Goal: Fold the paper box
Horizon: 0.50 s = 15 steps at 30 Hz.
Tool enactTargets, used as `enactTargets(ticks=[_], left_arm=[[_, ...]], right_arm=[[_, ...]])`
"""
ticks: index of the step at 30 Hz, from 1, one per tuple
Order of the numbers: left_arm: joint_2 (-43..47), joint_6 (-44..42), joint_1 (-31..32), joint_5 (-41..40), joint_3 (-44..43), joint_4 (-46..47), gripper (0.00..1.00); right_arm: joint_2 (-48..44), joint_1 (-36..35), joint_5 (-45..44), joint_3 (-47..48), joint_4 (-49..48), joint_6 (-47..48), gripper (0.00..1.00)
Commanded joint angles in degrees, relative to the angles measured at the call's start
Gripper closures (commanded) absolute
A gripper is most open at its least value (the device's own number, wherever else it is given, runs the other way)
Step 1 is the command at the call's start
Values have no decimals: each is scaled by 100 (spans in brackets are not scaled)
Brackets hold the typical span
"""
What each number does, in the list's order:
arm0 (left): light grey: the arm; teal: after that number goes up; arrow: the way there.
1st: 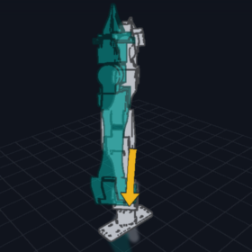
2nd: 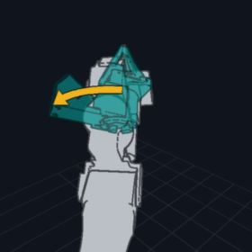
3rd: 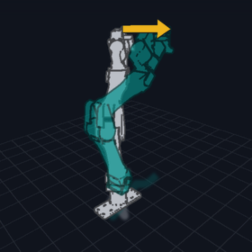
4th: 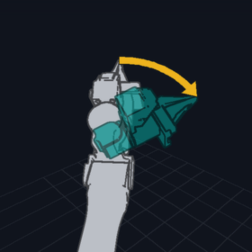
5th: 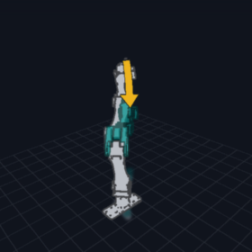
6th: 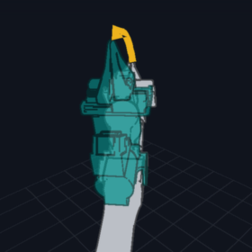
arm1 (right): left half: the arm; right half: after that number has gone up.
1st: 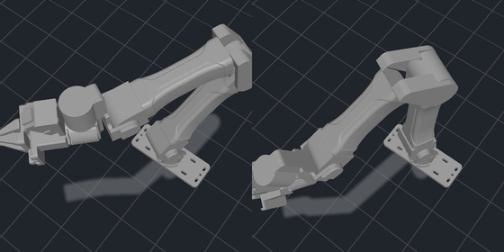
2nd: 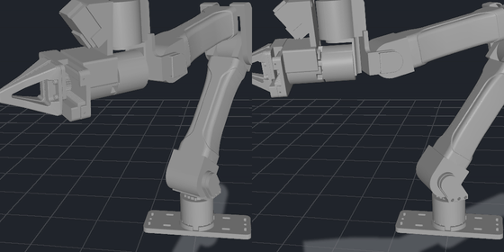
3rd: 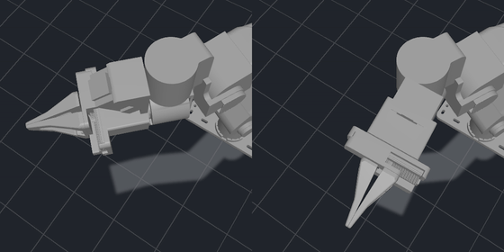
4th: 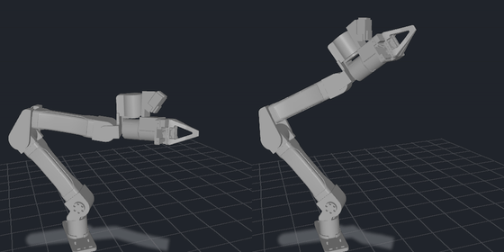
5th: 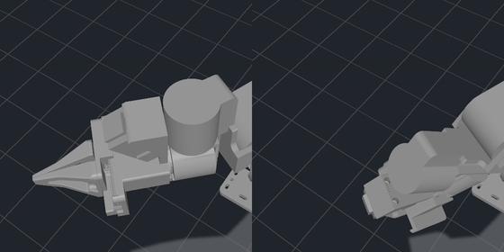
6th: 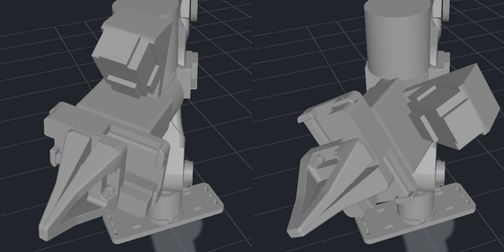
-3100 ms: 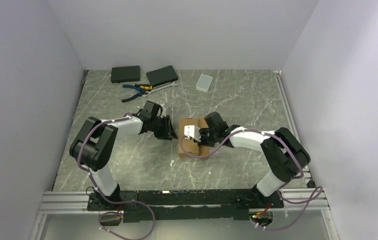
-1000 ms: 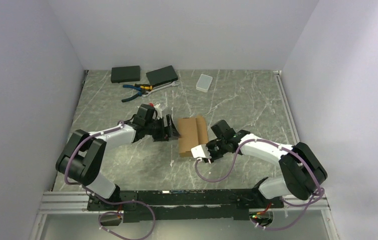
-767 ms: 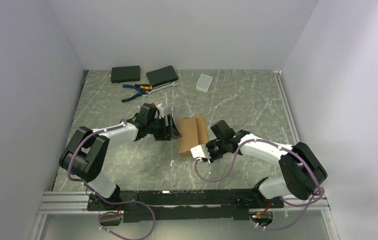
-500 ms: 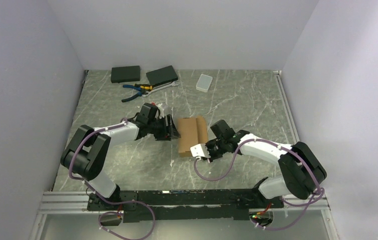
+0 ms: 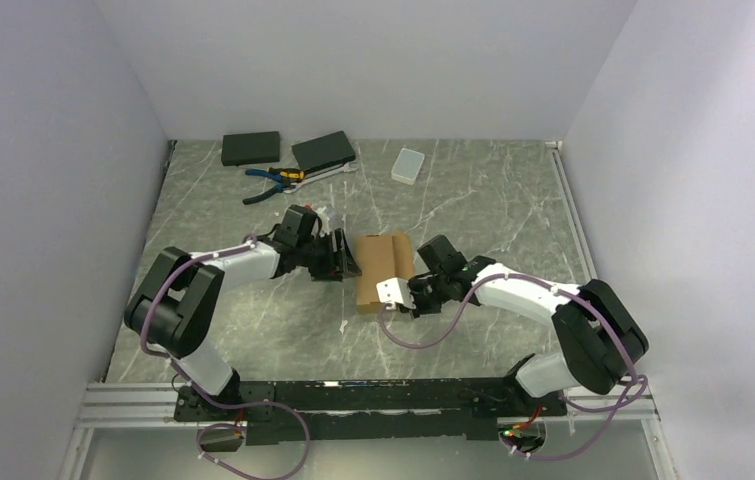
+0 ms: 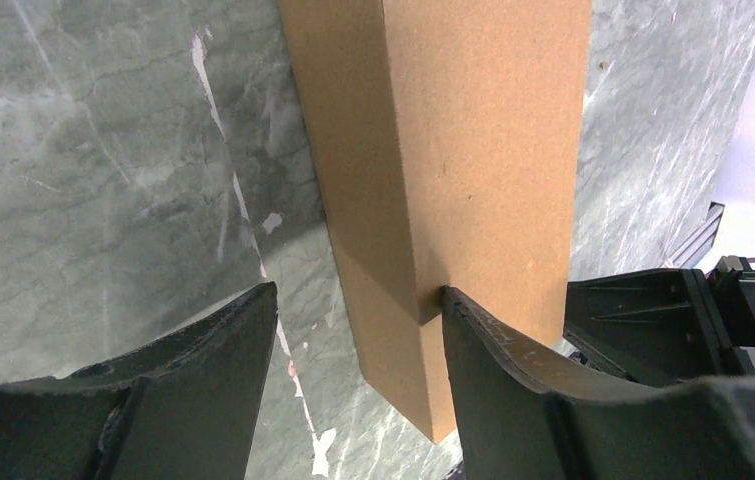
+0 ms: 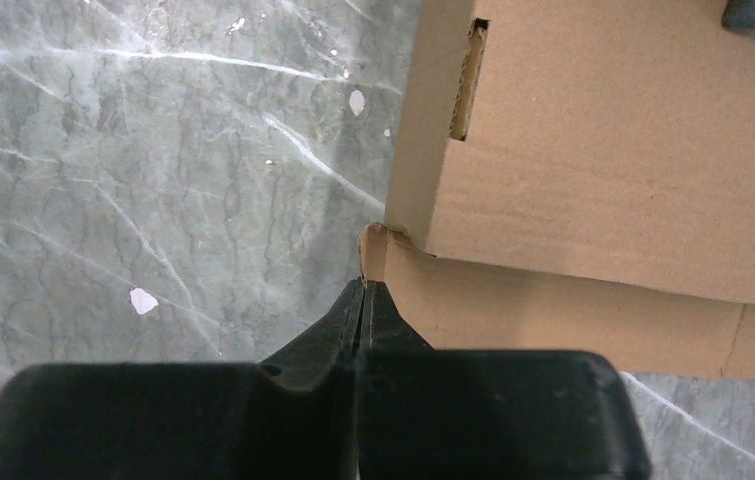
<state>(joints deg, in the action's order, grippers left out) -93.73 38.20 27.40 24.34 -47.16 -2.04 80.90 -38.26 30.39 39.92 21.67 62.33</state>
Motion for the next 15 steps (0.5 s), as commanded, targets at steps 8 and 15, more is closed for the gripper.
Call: enactTargets(ticks=[8,15], left_arm=[[-218,-270,46,32,-344,-299,35],[-251,-371,40,-31,-408,-460,35]], right_arm=[[347,-21,-157,570,103,-722,100],[427,-8,-197,652,177,-863,100]])
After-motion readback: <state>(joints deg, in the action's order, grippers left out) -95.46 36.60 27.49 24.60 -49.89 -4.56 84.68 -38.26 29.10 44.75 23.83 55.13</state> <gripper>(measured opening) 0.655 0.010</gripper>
